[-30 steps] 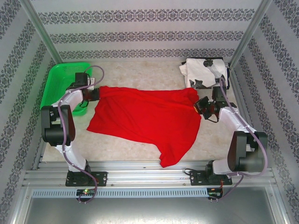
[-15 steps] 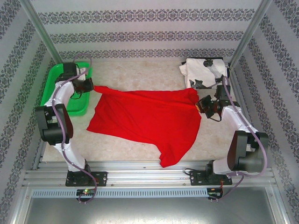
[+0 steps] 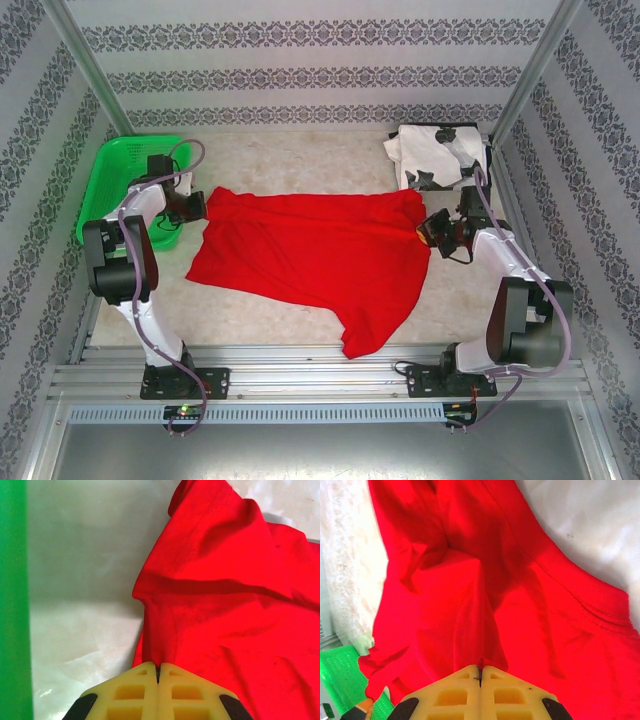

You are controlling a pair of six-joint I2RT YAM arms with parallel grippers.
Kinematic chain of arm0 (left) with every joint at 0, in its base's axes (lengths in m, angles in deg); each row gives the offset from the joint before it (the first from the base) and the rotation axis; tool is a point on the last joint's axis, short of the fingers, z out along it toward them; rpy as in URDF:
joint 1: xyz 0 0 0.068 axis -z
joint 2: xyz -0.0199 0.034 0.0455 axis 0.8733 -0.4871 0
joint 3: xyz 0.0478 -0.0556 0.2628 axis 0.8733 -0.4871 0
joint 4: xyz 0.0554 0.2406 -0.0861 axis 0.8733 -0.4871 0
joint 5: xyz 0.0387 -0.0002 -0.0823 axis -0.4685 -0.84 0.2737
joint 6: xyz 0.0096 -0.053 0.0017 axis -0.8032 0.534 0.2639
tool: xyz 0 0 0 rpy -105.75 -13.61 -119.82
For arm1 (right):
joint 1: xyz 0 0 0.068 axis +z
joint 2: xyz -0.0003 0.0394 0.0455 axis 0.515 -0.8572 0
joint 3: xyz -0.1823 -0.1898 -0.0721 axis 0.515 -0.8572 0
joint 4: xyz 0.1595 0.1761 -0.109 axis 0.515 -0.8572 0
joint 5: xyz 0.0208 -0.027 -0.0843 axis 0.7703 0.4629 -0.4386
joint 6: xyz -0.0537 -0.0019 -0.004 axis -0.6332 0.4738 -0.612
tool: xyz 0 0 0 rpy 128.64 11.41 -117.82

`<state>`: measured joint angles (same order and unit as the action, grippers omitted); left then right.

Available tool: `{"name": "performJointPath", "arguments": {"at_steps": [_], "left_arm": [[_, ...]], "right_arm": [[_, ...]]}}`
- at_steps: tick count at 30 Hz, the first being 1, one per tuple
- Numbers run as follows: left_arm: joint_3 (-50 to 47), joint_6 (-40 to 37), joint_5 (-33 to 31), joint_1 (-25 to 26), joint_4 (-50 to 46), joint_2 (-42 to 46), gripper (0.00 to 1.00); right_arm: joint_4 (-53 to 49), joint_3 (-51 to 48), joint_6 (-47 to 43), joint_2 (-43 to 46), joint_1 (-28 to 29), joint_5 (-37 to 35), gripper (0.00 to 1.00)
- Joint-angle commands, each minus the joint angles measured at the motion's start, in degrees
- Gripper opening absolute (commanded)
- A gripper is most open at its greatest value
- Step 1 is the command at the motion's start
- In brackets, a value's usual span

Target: Fold and stack the t-shirts

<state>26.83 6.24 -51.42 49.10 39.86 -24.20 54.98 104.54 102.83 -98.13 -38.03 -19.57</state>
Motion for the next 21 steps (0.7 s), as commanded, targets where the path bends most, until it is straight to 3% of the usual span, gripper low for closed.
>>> {"name": "performJointPath", "arguments": {"at_steps": [1,7,12,16,20,21], "left_arm": [[-0.72,-0.67,-1.66,-0.38,-1.35,-1.91,0.00],[-0.81,-1.86,-0.18,-0.38,-3.50,-3.15,0.01],[-0.13,-0.24,-2.13,-0.38,-3.98,-1.68,0.48],[5.41,3.15,-3.92,-0.38,-5.07,0.11,0.58],[12.19,6.79,-1.19,-0.10,-5.41,0.12,0.66],[13.93,7.53,-0.68,0.01,-5.81,-0.21,0.75]], "right_arm": [[-1.09,-1.32,-1.27,-0.68,-0.45,0.30,0.00],[-1.26,-2.25,-1.39,-0.50,-0.36,0.13,0.00],[-1.25,-2.31,-1.40,-0.62,0.24,0.53,0.00],[-1.53,-2.37,-1.66,-1.07,0.61,1.14,0.00],[-1.79,-2.74,-1.74,-0.89,0.68,1.23,0.00],[-1.88,-2.78,-1.82,-0.78,0.77,1.39,0.00]]}}
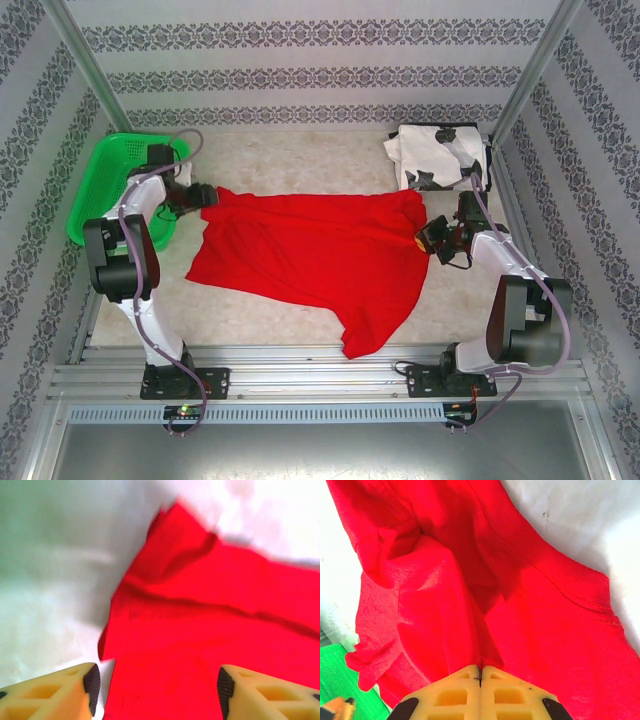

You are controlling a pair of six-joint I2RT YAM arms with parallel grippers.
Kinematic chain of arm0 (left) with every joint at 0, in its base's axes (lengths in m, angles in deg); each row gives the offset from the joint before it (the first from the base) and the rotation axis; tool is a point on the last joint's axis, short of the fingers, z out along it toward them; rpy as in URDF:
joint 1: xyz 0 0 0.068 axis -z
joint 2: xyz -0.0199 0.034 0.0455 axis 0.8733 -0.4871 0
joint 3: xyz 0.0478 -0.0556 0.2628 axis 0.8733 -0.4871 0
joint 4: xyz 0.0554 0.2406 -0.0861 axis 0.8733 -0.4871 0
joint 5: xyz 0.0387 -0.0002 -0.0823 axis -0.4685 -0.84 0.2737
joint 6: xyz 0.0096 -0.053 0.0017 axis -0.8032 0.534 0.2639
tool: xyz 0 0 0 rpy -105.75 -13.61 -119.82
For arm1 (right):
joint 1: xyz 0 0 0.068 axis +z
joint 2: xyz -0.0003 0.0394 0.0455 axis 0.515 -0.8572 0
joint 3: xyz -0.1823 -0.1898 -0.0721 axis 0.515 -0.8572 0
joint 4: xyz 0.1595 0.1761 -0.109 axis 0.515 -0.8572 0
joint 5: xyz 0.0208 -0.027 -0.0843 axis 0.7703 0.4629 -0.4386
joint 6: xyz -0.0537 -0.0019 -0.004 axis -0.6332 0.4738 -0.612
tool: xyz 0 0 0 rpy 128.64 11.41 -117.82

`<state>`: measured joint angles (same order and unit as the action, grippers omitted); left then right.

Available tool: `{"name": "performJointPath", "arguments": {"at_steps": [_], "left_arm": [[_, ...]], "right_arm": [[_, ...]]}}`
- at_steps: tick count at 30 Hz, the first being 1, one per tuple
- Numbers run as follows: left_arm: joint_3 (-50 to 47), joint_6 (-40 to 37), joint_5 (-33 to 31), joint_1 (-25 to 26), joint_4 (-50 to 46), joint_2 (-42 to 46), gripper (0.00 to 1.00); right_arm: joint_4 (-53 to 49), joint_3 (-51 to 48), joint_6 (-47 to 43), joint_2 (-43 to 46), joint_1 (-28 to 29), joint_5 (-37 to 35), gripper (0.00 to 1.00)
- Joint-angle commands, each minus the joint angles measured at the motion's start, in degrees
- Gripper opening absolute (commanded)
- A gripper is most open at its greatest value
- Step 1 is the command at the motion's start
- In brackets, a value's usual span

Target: Fold and stack the t-shirts

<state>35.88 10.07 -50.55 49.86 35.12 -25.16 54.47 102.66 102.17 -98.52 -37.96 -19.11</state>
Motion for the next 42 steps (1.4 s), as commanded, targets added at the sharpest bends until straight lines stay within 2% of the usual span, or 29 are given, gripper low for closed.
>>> {"name": "performJointPath", "arguments": {"at_steps": [1,6,16,24,26,29,31,34,36,42], "left_arm": [[6.45,4.34,-0.83,-0.58,-1.39,0.38,0.77],[12.36,5.54,-1.13,0.42,-4.17,-1.41,0.82],[25.01,8.48,-5.51,6.73,-6.04,-14.00,0.81],[31.36,10.05,-8.03,7.91,-6.71,-23.25,0.79],[31.30,9.81,-8.66,7.91,-6.83,-24.11,0.79],[30.62,9.70,-7.46,7.99,-6.03,-25.00,0.79],[30.85,9.62,-7.07,8.21,-5.64,-25.87,0.79],[31.40,9.70,-5.78,8.65,-5.10,-27.40,0.79],[31.29,9.63,-5.57,9.12,-5.22,-28.12,0.77],[30.79,8.83,-6.76,9.55,-7.13,-29.08,0.74]], "right_arm": [[-1.47,-0.99,-1.22,-0.22,0.81,1.08,0.00],[-1.48,-2.03,-1.10,0.32,1.18,1.76,0.02],[-1.14,-4.53,0.08,1.02,2.92,2.27,0.05],[-0.96,-5.25,0.76,0.62,4.03,2.18,0.06],[-0.93,-5.66,1.02,0.81,4.13,2.34,0.14],[-1.58,-5.49,0.26,0.27,4.06,2.80,0.41],[-3.54,-4.09,-2.56,0.19,3.89,1.23,0.51],[-4.39,-1.04,-6.75,1.03,2.47,-3.82,0.59],[-4.79,2.64,-10.48,-0.38,1.28,-6.94,0.61],[-6.66,16.88,-19.41,-11.21,0.02,-10.75,0.63]]}}
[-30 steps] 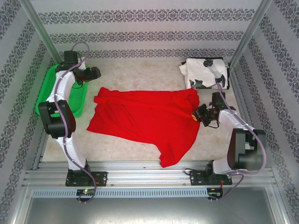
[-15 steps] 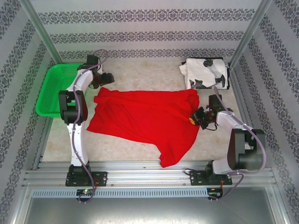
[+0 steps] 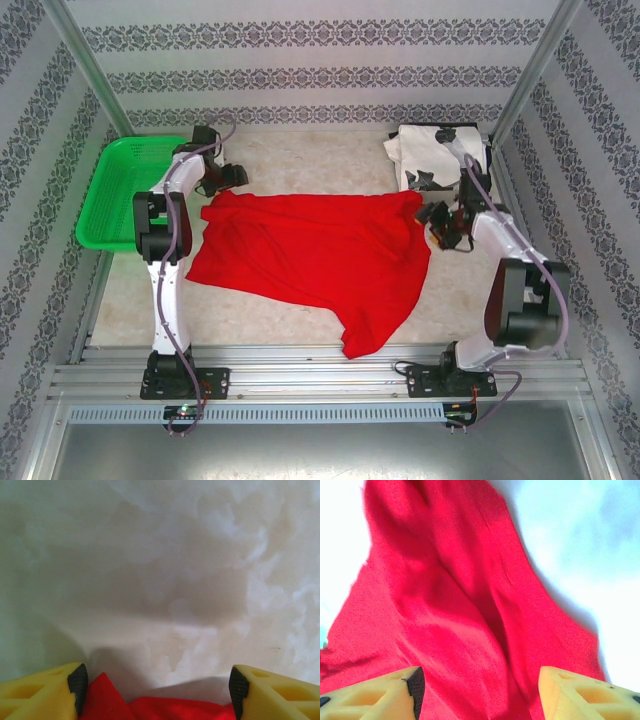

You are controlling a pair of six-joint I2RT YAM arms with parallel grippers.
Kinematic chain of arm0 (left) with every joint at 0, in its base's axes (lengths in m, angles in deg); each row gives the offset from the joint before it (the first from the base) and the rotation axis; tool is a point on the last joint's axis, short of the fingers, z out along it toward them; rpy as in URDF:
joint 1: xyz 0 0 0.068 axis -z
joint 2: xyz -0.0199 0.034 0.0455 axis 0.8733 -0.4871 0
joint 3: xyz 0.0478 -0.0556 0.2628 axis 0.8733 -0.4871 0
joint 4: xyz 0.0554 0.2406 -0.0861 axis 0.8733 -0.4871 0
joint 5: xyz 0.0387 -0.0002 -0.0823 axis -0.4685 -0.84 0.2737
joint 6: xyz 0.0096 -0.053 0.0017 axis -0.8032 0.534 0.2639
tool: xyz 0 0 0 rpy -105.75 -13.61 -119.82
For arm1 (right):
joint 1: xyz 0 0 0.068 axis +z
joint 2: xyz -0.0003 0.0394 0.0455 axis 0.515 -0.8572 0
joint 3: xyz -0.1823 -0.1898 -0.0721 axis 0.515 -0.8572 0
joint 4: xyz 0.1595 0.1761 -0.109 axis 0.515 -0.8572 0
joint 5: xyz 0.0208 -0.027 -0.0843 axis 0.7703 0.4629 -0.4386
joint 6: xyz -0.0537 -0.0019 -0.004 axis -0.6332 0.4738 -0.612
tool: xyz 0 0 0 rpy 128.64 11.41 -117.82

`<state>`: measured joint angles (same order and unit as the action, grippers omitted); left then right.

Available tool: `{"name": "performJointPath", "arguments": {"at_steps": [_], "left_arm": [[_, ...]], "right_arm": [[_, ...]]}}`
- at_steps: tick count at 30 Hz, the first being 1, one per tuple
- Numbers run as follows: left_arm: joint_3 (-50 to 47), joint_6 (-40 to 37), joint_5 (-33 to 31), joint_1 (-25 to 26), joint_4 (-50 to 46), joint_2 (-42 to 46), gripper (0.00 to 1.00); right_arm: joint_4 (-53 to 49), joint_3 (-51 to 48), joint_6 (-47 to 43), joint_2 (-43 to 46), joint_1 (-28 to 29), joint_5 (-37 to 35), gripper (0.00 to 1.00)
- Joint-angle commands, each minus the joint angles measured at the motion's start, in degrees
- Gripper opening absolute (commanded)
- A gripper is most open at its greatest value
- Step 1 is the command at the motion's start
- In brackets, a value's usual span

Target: Fold and stack the t-shirts

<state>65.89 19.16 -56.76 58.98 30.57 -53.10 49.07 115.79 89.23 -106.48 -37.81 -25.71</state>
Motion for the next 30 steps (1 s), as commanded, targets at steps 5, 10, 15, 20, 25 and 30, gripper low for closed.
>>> {"name": "performJointPath", "arguments": {"at_steps": [5,10,15,20,25,30], "left_arm": [[0.92,0.03,-0.54,0.54,-3.48,-2.12,0.67],[0.91,-0.30,-1.03,0.99,-4.32,-2.75,0.61],[1.26,-0.36,-0.21,1.80,-4.47,-3.77,0.50],[0.90,-0.10,0.47,1.96,-4.67,-4.36,0.19],[-1.89,0.07,-0.42,1.33,-2.84,-1.98,0.02],[-3.47,0.60,-0.87,0.12,-1.72,-0.10,0.00]], "right_arm": [[-2.00,12.71,-9.70,-14.13,-0.14,-5.54,0.62],[-1.05,19.20,-11.36,-21.60,0.69,-5.25,0.61],[0.52,21.95,-12.54,-26.17,0.81,-5.53,0.57],[1.47,22.74,-12.76,-27.97,0.74,-5.23,0.26],[2.59,19.95,-12.33,-23.93,-1.26,-8.34,0.00],[1.44,19.49,-14.30,-20.10,-3.49,-8.99,0.00]]}}
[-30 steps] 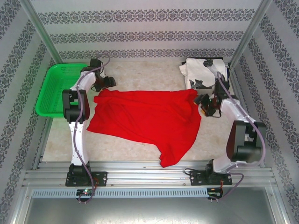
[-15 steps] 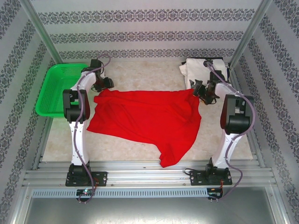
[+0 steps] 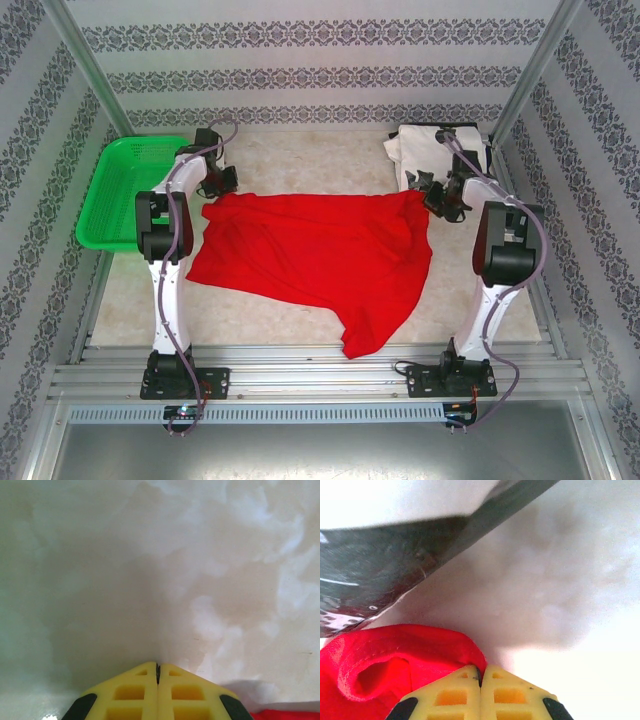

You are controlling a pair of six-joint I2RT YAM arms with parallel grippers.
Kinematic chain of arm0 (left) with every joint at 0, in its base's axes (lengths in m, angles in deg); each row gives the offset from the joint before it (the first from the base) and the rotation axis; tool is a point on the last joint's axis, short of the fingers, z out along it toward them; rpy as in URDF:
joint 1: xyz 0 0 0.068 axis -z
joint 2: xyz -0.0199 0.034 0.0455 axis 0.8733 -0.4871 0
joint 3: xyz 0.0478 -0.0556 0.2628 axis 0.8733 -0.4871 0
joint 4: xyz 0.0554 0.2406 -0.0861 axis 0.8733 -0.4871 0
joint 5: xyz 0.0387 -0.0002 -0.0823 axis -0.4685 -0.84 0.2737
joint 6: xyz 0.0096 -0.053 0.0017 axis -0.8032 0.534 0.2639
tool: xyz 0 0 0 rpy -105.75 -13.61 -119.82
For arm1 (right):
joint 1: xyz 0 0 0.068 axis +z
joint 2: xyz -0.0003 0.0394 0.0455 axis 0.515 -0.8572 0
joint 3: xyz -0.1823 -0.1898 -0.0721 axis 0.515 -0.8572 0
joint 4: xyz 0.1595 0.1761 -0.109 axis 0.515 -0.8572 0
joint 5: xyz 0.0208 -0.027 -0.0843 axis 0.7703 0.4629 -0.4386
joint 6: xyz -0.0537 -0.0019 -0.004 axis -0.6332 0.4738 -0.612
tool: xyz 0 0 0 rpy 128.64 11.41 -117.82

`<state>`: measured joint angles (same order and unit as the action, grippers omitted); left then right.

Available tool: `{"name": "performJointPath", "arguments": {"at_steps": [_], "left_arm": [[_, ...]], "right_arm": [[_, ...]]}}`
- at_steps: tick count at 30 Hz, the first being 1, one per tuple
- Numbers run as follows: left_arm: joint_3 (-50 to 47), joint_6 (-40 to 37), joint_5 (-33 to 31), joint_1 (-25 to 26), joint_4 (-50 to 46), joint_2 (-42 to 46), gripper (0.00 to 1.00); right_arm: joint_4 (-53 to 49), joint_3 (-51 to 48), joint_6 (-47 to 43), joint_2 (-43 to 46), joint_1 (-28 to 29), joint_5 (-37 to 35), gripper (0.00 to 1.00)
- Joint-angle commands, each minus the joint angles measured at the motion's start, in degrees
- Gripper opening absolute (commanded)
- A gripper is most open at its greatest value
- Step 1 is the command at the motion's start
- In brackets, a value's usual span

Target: Fold and stack the t-shirts

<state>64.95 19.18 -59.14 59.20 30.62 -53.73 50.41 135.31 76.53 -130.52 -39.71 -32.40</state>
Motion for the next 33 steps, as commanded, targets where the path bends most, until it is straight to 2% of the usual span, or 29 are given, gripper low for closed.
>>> {"name": "performJointPath", "arguments": {"at_steps": [1,6,12,14,16,17,18,20,24,29,33], "left_arm": [[-2.98,0.75,1.28,-0.19,-1.30,0.85,0.00],[-3.78,1.01,0.70,-0.72,-0.79,1.34,0.00],[-4.34,2.02,1.55,-0.72,0.16,1.26,0.00],[-4.44,2.07,3.43,-0.72,0.92,1.30,0.00],[-4.36,2.31,5.29,-0.72,1.86,1.21,0.00],[-4.23,2.58,6.60,-0.72,2.41,1.08,0.12],[-3.86,2.88,7.65,-0.73,2.72,0.87,0.29],[-3.39,3.66,7.99,-0.65,2.64,1.05,0.40],[-4.61,4.82,6.75,-0.64,4.08,5.94,0.69],[-8.85,3.45,7.81,1.42,5.71,14.03,0.73],[-15.93,0.53,9.62,4.36,8.81,19.07,0.73]], "right_arm": [[0.01,0.05,-1.86,4.27,-2.10,-2.29,0.00],[-0.90,0.76,-2.05,4.52,-4.35,-2.91,0.00],[-2.95,2.96,-3.18,0.83,-5.26,-4.43,0.00],[-1.59,3.04,-2.77,0.13,-5.46,-4.99,0.00],[-0.96,3.82,-2.43,-0.49,-5.43,-5.60,0.05],[-0.91,4.64,-2.28,-0.90,-5.44,-5.51,0.15],[-1.20,5.61,-2.17,-1.26,-5.42,-4.86,0.28],[-1.68,6.52,-1.46,-0.91,-5.39,-3.55,0.33],[-1.08,2.41,-1.15,6.10,-4.33,-1.66,0.48],[-0.54,-7.40,-3.21,17.83,-2.09,4.97,0.62],[-0.04,-12.48,-4.54,24.36,3.25,10.24,0.74]]}}
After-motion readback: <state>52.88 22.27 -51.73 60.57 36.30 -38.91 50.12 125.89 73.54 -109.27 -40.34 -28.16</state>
